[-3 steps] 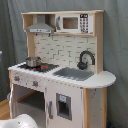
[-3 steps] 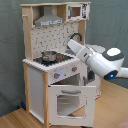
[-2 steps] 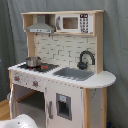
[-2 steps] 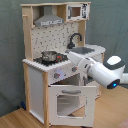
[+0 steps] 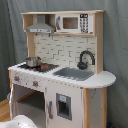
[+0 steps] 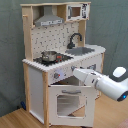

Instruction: Play with the kitchen

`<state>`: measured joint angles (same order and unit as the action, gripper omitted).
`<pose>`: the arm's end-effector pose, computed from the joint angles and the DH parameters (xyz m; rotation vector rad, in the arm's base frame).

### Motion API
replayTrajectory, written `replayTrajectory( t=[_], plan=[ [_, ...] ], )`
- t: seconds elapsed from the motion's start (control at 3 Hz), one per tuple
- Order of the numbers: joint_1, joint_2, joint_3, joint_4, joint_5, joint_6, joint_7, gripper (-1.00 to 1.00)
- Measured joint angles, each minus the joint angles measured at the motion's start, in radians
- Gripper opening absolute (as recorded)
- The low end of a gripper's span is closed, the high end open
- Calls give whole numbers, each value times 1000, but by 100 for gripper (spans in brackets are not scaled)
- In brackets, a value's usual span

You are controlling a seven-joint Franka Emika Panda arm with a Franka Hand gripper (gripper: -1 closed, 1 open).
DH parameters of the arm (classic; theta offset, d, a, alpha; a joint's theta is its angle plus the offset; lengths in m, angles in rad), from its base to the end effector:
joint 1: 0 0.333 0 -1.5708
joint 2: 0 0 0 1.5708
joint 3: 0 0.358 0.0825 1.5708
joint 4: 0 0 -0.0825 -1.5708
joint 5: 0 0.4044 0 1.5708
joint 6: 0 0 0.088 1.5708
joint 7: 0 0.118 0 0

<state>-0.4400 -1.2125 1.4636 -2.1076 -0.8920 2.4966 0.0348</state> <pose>0.1498 0.5871 0.4448 0.7266 1.2043 0.9614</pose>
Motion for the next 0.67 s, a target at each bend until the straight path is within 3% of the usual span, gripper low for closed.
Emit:
replayTrajectory(
  t=[0.67],
  plan=[
    [32, 4, 106, -73, 21, 53, 158, 100]
  ],
)
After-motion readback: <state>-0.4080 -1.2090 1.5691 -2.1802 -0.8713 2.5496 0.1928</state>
